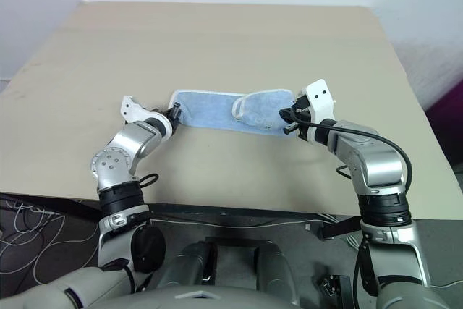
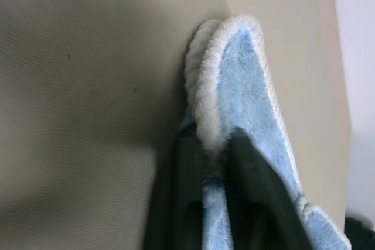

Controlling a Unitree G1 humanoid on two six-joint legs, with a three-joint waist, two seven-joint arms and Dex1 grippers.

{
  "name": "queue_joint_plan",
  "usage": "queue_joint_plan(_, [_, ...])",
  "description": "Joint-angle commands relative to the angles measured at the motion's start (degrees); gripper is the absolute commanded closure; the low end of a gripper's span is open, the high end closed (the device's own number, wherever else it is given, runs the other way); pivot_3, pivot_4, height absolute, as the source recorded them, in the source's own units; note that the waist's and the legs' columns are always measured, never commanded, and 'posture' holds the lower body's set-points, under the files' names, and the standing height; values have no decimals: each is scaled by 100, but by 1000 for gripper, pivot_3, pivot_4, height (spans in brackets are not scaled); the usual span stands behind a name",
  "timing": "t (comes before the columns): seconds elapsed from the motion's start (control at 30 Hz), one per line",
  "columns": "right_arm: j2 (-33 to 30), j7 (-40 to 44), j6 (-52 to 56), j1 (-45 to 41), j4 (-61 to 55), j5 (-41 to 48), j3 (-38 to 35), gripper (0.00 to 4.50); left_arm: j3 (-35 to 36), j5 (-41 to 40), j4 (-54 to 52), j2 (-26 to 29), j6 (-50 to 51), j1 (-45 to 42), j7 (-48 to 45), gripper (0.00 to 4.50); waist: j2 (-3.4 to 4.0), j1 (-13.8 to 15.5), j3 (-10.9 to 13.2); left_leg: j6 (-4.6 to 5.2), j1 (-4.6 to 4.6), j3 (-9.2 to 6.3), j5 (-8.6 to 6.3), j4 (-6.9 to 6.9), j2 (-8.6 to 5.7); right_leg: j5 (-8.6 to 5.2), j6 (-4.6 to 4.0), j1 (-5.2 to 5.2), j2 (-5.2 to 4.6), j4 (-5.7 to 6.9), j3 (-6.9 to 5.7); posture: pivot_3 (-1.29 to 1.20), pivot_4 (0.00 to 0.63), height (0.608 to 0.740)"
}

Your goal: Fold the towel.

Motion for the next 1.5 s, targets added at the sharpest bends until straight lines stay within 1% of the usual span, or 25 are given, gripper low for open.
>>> queue_joint_plan(0.03, [8, -9, -139, -72, -180, 44, -125, 4500, -206, -9, -359, 225, -84, -16, -402, 4479, 0, 0, 0, 0, 0, 0, 0, 0, 0, 0, 0, 0, 0, 0, 0, 0, 150, 740])
queue_joint_plan(0.13, [-11, -38, -174, -81, -123, 27, -186, 4500, -553, 61, -707, 530, -211, -199, -1334, 4479, -3, 3, 2, -2, -1, 0, 1, -1, 0, 0, 0, -2, 1, 0, -1, 0, 150, 740])
queue_joint_plan(0.23, [-118, -47, -200, -56, -82, 7, -292, 4500, -1433, 445, -1189, 1178, -49, -311, -2504, 4479, -4, 0, 3, -7, -3, 0, 4, -2, -1, 0, -1, -3, 1, 0, -1, 0, 150, 740])
queue_joint_plan(0.3, [-201, -44, -217, -23, -57, -4, -383, 4500, -1981, 628, -1280, 1457, 55, -346, -3177, 4479, -3, 12, 2, -7, -2, 1, 4, -3, -2, 1, -1, -2, 1, -1, -1, 0, 150, 740])
queue_joint_plan(0.37, [-277, -55, -215, 20, -43, -7, -481, 4500, -2449, 728, -1318, 1604, 150, -405, -3753, 4479, -2, 20, 2, -7, -2, 1, 4, -4, -5, 0, -1, 1, -2, -3, -1, 0, 150, 740])
queue_joint_plan(0.47, [-370, -101, -238, 126, -89, -19, -615, 4500, -3472, 1300, -1171, 1728, 145, -605, -4570, 4479, -3, 16, 2, -5, -2, 0, 4, -3, -6, 0, -1, 3, -3, -6, -1, 0, 150, 740])
queue_joint_plan(0.5, [-382, -135, -233, 165, -119, -18, -663, 4500, -3825, 1566, -1058, 1733, 20, -688, -4875, 4479, -3, 7, 2, -4, -2, 0, 4, -4, -6, 0, -1, 2, -2, -5, -1, 0, 150, 740])
queue_joint_plan(0.6, [-381, -229, -205, 267, -215, 8, -761, 4500, -4461, 2181, -581, 1645, -248, -931, -5408, 4479, -2, -28, 3, -3, -2, 2, 4, -9, -4, 0, -1, -2, 0, -5, 2, 0, 150, 740])
queue_joint_plan(0.8, [-305, -469, -85, 674, -696, 119, -1009, 4500, -5538, 3519, 693, 1297, -773, -1373, -6050, 4479, -2, -5, 3, 10, 0, 4, 5, -21, -4, 0, -1, -6, -1, -3, 6, 0, 150, 740])
queue_joint_plan(0.9, [-246, -600, 1, 882, -948, 184, -1103, 4500, -5607, 3991, 1272, 1053, -1130, -1459, -6108, 4479, -3, 1, 3, 10, -1, 3, 5, -22, -4, 0, -1, -6, -3, -4, 5, 0, 150, 740])
queue_joint_plan(1.07, [-219, -720, 76, 1048, -1124, 248, -1150, 4500, -5384, 4199, 1649, 770, -1263, -1485, -6381, 4479, -2, -6, 3, 22, -1, 2, 0, -22, -3, 0, -1, -8, -3, -2, 5, 0, 150, 740])
queue_joint_plan(1.1, [-225, -730, 75, 1047, -1120, 260, -1145, 4500, -5236, 4106, 1651, 710, -1233, -1464, -6434, 3983, -3, -3, 3, 24, -1, 2, -1, -22, -4, 0, -1, -8, -4, -2, 5, 0, 150, 740])
queue_joint_plan(1.13, [-235, -737, 74, 1034, -1108, 267, -1136, 4500, -5054, 4015, 1642, 648, -1166, -1453, -6424, 3805, -3, -2, 3, 24, -1, 2, -1, -22, -4, 0, -1, -8, -4, -2, 5, 0, 150, 740])
queue_joint_plan(1.2, [-251, -734, 75, 990, -1082, 278, -1107, 4500, -4840, 3958, 1594, 604, -1104, -1435, -6483, 3147, -3, -2, 3, 25, -2, 2, -1, -22, -4, 0, -1, -8, -5, -2, 5, 0, 150, 740])
queue_joint_plan(1.3, [-264, -693, 54, 906, -1023, 271, -1018, 4500, -4331, 3553, 1297, 504, -874, -1337, -6599, 2225, -3, -14, 3, 24, -1, 2, -1, -22, -3, 0, -1, -8, -5, -2, 5, 0, 150, 740])
queue_joint_plan(1.4, [-245, -662, 40, 811, -984, 276, -918, 4500, -4039, 3443, 938, 565, -722, -1233, -6539, 1223, -2, -16, 3, 23, -1, 2, 0, -22, -3, 0, -1, -9, -5, 0, 5, 0, 150, 740])
queue_joint_plan(1.5, [-170, -662, 29, 698, -991, 299, -816, 4500, -3671, 3436, 446, 736, -702, -1010, -6248, 299, -2, -17, 3, 16, -1, 2, 4, -21, -3, 0, -1, -9, -5, 0, 5, 0, 150, 740])
